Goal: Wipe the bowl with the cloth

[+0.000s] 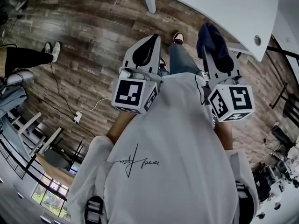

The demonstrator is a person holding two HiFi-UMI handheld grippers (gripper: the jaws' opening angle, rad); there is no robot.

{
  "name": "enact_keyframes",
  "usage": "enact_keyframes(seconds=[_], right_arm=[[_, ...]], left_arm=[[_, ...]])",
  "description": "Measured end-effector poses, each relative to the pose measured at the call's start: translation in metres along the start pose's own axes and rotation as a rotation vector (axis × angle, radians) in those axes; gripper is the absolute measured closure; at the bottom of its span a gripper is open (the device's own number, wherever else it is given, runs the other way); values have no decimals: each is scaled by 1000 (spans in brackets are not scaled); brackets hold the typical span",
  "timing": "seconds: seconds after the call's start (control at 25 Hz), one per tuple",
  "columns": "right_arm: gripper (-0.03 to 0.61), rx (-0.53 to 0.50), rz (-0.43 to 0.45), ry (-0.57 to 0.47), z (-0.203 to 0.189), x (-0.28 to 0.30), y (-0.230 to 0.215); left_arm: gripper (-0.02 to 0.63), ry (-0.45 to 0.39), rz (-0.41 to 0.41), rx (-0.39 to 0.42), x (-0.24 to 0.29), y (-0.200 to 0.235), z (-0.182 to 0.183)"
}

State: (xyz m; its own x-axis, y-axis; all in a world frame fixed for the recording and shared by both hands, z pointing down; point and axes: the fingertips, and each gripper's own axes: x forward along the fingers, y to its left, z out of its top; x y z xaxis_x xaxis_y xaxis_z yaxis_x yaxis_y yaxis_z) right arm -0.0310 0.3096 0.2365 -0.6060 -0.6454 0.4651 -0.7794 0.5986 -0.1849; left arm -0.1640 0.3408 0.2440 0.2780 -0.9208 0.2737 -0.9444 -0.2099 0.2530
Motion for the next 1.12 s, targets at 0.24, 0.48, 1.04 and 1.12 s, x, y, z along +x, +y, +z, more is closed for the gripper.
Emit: enact_keyframes(seconds=[0.24,0.48,1.04,1.12], right_arm=[[488,33,-4,-18,8,12,-17],[488,78,-25,-30,23,32,-56],[488,142,9,6,51,94,-142],[488,150,21,9,53,103,-150]], left_arm=[[625,19,-45,8,33,-4,10],[626,42,-85,25,86,-7,25],[624,149,-139,73,212,-15,29],[623,171,-131,89,226,-14,27]])
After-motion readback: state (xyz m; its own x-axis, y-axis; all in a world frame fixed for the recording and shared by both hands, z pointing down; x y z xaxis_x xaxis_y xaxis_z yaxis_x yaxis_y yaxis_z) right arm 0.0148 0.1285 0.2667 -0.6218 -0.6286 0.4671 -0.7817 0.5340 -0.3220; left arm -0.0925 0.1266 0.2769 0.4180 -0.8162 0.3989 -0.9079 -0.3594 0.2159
